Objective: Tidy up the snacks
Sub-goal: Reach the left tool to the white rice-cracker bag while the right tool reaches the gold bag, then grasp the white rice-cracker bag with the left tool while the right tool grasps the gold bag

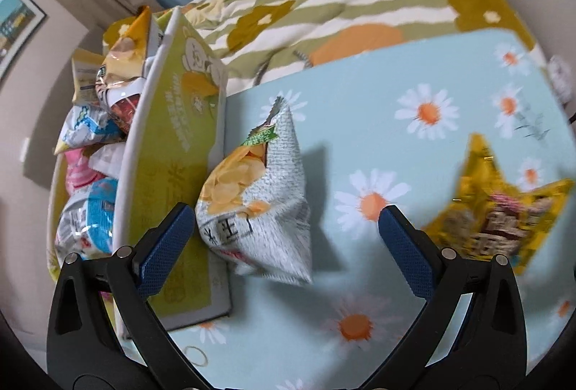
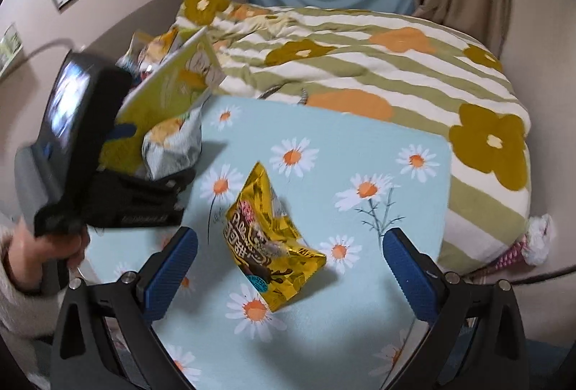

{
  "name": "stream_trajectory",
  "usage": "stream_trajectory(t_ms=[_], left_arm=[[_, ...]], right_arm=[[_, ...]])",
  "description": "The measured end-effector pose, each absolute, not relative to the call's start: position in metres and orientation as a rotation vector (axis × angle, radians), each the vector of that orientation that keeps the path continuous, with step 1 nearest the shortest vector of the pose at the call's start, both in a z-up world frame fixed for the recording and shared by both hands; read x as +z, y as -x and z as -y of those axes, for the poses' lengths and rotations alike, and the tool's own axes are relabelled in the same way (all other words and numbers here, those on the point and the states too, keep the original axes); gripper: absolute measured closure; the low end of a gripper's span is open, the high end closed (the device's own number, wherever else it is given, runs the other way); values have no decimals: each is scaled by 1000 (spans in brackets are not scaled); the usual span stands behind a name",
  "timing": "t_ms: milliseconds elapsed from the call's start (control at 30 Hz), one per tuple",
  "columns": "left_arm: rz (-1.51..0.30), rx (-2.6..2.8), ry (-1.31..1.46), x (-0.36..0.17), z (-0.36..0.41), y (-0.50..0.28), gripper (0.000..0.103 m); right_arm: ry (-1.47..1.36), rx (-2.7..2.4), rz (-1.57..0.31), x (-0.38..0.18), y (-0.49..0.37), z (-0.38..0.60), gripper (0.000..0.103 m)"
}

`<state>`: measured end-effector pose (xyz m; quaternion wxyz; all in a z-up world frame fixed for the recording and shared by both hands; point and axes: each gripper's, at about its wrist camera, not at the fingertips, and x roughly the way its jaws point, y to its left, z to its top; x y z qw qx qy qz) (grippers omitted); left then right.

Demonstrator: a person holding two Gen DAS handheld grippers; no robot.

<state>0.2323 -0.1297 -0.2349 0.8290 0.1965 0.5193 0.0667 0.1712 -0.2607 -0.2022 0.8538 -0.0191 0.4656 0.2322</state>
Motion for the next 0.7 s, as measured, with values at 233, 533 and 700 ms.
stream_trajectory(t_ms=[233,533,700], left_arm=[[-1135,210,-519,-265,123,-252,4],[-1113,209,-649,-274,131,-254,13],[-1131,242,-752,-288,130,-258,13]], right_arm=[[130,559,-988,-233,-175,243,0],[200,618,-1011,-260,-182,226,0],[202,624,-1021,-266,-184,224,0]])
